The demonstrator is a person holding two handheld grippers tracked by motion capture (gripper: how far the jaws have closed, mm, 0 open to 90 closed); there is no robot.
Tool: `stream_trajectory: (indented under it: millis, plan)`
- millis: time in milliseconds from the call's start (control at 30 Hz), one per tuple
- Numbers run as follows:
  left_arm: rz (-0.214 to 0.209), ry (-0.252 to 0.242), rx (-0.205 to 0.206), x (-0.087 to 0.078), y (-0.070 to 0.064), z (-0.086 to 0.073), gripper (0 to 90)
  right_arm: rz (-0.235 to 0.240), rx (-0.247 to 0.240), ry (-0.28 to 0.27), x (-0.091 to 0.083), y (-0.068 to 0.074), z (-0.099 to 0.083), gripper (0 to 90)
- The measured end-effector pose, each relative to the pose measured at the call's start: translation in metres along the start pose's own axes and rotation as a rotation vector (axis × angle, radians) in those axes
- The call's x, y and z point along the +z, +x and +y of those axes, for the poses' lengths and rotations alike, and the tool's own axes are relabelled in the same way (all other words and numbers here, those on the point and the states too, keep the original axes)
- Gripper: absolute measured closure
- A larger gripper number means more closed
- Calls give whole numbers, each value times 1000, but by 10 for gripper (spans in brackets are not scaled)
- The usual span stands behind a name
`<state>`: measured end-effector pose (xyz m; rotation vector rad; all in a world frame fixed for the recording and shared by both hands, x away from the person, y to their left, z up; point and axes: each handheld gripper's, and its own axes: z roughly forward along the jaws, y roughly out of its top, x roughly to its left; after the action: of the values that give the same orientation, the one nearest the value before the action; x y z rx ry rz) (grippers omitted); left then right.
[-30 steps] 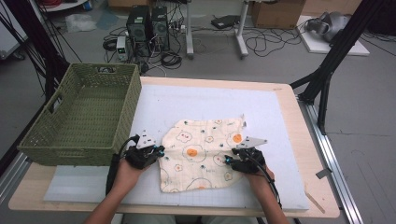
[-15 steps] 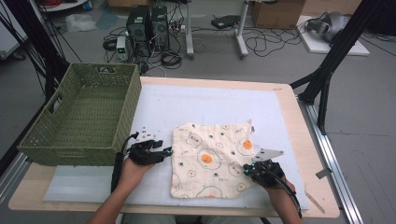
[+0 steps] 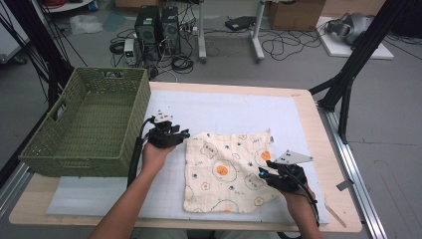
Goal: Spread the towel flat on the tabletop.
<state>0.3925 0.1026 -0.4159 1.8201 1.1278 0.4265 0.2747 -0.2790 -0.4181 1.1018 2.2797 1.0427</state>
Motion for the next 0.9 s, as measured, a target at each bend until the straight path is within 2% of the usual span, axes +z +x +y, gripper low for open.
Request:
stream_trajectory:
  millis: [133,200,233,400,533,600,733,800,900]
  plan:
    - [6,39,10,16,-2,-1,568,7,-23,-5,4,4,1,555]
    - [7,82,26,23,-3,-5,568,10,-27,-5,3,5,1,555]
    - [2,106,44,25,-4,-7,567,11,-27,-12,3,4,0,554]
    - [-16,137,106,30,-18,-11,536,12,-15,-23,1,1,-2,548]
    - [-39,180,179,35,-30,-18,503,12,-2,-35,-1,0,-2,540]
    - [-19,150,204,35,-35,-23,492,13,2,-40,-2,0,-2,537]
    - [-34,146,210,33,-40,-25,525,16,0,-40,-1,0,-3,535]
    - [-35,141,253,32,-45,-25,591,19,1,-36,0,0,-3,535]
    - [-52,139,309,32,-51,-26,735,26,-5,-34,1,1,-2,535]
